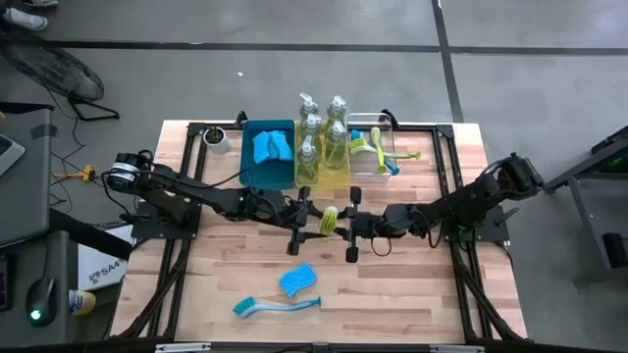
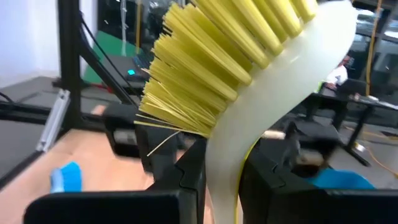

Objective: Pick & Place Kitchen Sink Supplies
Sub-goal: Put the green toilet brush into the transparent bin

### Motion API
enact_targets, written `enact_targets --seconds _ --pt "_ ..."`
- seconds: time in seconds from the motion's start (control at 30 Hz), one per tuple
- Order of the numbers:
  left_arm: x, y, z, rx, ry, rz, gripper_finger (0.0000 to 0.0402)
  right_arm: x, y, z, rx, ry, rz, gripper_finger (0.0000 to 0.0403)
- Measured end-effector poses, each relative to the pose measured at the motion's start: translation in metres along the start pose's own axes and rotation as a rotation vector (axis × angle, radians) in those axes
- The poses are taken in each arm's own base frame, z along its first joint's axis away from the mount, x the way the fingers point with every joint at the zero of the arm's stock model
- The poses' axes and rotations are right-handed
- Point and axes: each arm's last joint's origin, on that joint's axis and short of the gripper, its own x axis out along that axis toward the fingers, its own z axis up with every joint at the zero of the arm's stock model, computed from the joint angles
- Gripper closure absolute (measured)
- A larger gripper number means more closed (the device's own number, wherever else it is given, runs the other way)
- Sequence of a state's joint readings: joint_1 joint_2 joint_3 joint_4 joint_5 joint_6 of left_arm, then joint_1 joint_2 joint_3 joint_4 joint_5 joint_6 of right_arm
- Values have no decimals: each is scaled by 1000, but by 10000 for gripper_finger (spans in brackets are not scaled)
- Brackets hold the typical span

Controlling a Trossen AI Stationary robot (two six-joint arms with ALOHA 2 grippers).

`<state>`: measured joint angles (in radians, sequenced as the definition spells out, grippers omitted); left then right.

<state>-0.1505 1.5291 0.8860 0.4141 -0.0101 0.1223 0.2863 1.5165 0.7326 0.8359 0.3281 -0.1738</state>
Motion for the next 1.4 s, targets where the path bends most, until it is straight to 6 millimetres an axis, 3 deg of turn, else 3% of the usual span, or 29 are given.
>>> enact_targets --seconds 0.2,0.5,0.7,0.87,1.1,1.4 --pt "-23 5 13 3 50 102 137 -8 -6 4 8 89 -61 349" --pt "-68 9 26 -89 158 155 134 -44 -27 29 76 220 -174 349" --pt "-76 9 23 -105 217 173 134 -68 -49 51 69 204 -231 349" --pt "-76 7 10 -124 251 178 134 -78 -69 60 -117 209 -322 349" --pt "-75 6 0 -156 251 186 134 -71 -106 50 -353 305 -373 349" --pt "-75 6 -4 -155 255 185 133 -65 -154 28 -444 409 -356 349"
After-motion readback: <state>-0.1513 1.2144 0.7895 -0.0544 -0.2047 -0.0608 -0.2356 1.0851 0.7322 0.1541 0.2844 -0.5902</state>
